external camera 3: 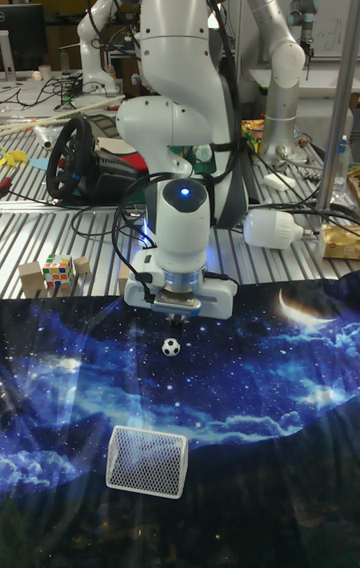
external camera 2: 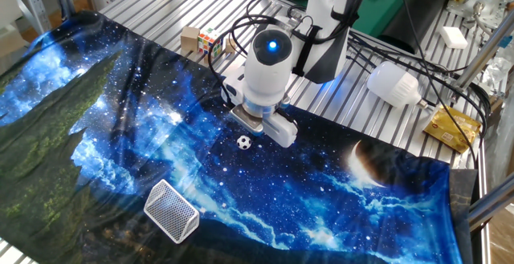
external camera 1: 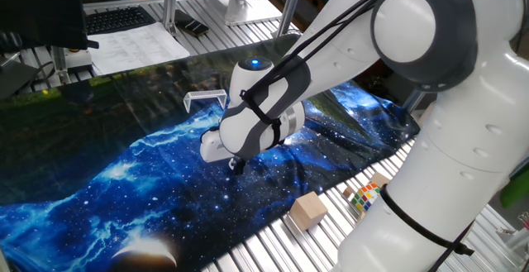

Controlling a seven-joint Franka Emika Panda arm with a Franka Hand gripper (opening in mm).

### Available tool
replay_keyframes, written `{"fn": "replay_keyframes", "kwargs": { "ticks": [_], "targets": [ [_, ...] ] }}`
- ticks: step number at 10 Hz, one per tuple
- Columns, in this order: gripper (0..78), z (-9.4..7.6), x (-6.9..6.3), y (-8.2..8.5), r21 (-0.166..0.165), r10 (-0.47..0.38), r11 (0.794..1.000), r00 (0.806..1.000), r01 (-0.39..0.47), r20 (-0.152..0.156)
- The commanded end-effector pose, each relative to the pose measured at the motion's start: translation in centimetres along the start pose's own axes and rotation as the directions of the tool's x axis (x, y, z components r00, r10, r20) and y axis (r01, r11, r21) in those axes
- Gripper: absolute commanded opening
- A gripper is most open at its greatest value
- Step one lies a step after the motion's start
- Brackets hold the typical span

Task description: Push the soccer ball into the goal

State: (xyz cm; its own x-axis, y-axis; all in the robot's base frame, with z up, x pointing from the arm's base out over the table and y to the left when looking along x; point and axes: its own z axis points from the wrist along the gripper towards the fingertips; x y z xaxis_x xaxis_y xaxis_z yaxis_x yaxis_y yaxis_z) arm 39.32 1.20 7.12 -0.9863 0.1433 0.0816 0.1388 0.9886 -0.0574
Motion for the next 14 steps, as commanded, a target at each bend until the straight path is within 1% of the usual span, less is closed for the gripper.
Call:
{"fn": "replay_keyframes", "kwargs": {
  "ticks": [1,2,3,5,7,9,11,12,13,14],
  "targets": [
    [0.0,-0.03,-0.07,0.03,-0.006,0.006,1.000,1.000,-0.006,-0.009],
    [0.0,-0.03,-0.07,0.03,-0.004,0.008,1.000,1.000,-0.008,-0.020],
    [0.0,0.00,-0.04,0.04,-0.003,0.011,1.000,1.000,-0.011,-0.020],
    [0.0,0.00,-0.04,0.04,-0.002,0.017,1.000,1.000,-0.017,-0.018],
    [0.0,0.00,-0.04,0.04,0.011,0.039,0.999,0.999,-0.039,0.000],
    [0.0,0.00,-0.04,0.04,0.011,0.044,0.999,0.999,-0.043,-0.004],
    [0.0,0.00,-0.04,0.04,0.008,0.083,0.997,0.997,-0.083,-0.001],
    [0.0,0.00,-0.04,0.04,0.005,0.100,0.995,0.995,-0.100,0.005],
    [0.0,0.00,-0.04,0.04,0.007,0.109,0.994,0.994,-0.109,0.004],
    [0.0,0.00,-0.04,0.04,0.009,0.116,0.993,0.993,-0.116,-0.004]
  ]
}}
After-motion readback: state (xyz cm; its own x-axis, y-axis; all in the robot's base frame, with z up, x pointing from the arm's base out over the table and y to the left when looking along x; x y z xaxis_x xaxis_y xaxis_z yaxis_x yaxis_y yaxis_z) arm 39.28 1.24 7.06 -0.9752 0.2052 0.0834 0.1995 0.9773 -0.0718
